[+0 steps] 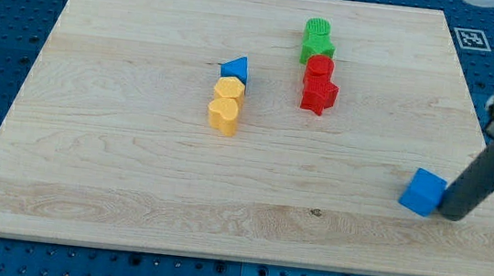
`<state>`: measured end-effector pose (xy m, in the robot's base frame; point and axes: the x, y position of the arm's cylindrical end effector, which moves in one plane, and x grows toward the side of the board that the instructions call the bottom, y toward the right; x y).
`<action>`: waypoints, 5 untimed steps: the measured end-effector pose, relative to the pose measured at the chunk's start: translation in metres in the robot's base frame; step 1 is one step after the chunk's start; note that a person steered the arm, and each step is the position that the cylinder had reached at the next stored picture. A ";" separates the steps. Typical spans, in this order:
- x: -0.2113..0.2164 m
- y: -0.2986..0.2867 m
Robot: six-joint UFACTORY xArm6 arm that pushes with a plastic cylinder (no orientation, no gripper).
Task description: Push the blue cube to the bottom of the yellow heart
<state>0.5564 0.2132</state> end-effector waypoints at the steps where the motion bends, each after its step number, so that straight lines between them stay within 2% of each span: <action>1: -0.005 -0.038; 2: -0.025 -0.050; 3: -0.025 -0.028; 4: -0.044 -0.001; 5: -0.057 -0.041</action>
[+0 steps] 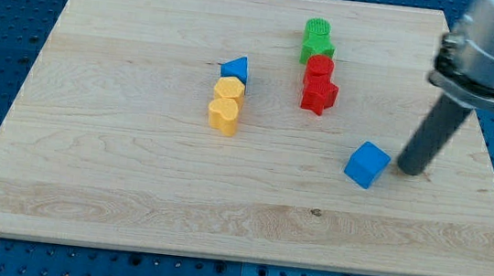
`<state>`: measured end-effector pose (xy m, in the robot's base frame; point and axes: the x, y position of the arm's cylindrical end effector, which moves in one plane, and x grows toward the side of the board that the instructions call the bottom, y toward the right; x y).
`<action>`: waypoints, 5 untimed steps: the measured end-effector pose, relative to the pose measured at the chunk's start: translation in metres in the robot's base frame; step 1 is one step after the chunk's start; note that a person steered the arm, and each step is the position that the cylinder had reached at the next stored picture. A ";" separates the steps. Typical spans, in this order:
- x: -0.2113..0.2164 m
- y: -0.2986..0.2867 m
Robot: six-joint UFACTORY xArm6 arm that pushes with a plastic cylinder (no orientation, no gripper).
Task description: Push the blue cube to the bottom of the yellow heart
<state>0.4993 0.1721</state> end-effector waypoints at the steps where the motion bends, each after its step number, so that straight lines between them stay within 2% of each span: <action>1: 0.008 -0.051; 2: 0.025 -0.080; 3: 0.042 -0.078; 4: 0.067 -0.042; 5: 0.075 -0.041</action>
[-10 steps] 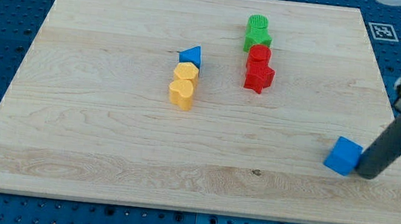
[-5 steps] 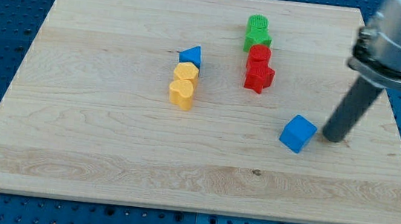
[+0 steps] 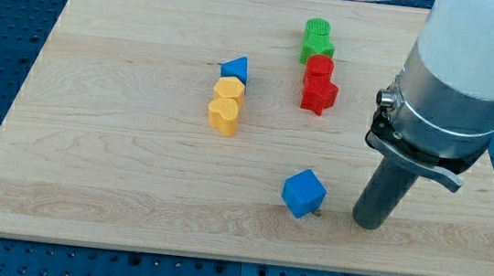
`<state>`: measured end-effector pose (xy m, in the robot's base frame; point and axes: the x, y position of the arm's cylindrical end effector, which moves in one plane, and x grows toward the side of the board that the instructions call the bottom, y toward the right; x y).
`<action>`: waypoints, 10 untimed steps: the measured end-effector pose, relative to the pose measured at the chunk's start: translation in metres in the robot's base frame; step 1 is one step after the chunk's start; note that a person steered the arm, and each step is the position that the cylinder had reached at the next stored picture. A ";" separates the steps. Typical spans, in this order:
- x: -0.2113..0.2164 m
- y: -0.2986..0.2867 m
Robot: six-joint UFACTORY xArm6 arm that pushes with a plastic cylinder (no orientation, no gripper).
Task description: Push the blue cube to the bottom of the yellow heart
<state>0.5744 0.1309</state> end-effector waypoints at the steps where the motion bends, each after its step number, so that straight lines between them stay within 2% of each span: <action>1: -0.004 -0.026; 3: -0.027 -0.099; 5: -0.011 -0.145; 8: -0.010 -0.217; 10: -0.010 -0.174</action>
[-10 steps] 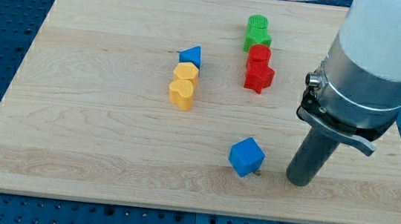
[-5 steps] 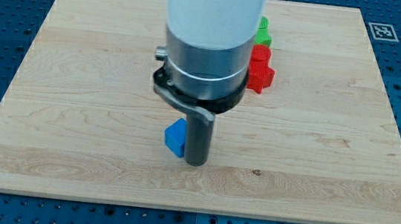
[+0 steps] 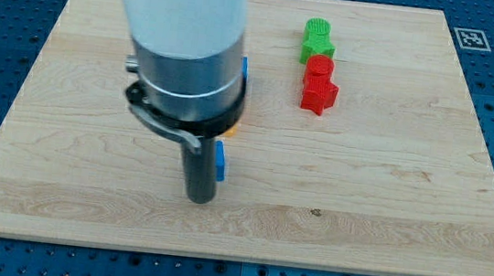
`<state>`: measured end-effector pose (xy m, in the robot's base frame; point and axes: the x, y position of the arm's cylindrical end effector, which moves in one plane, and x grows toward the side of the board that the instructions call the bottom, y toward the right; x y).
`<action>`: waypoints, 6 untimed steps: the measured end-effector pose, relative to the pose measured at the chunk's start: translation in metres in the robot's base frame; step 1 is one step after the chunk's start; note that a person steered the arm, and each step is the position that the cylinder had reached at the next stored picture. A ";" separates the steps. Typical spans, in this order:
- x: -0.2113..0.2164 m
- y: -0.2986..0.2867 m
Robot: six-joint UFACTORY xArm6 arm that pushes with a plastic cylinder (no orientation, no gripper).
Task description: Push the blue cube to the bottom of the yellow heart
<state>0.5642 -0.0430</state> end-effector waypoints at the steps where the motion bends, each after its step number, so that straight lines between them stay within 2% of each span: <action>1: -0.002 0.002; 3: -0.006 -0.031; 6: -0.008 -0.036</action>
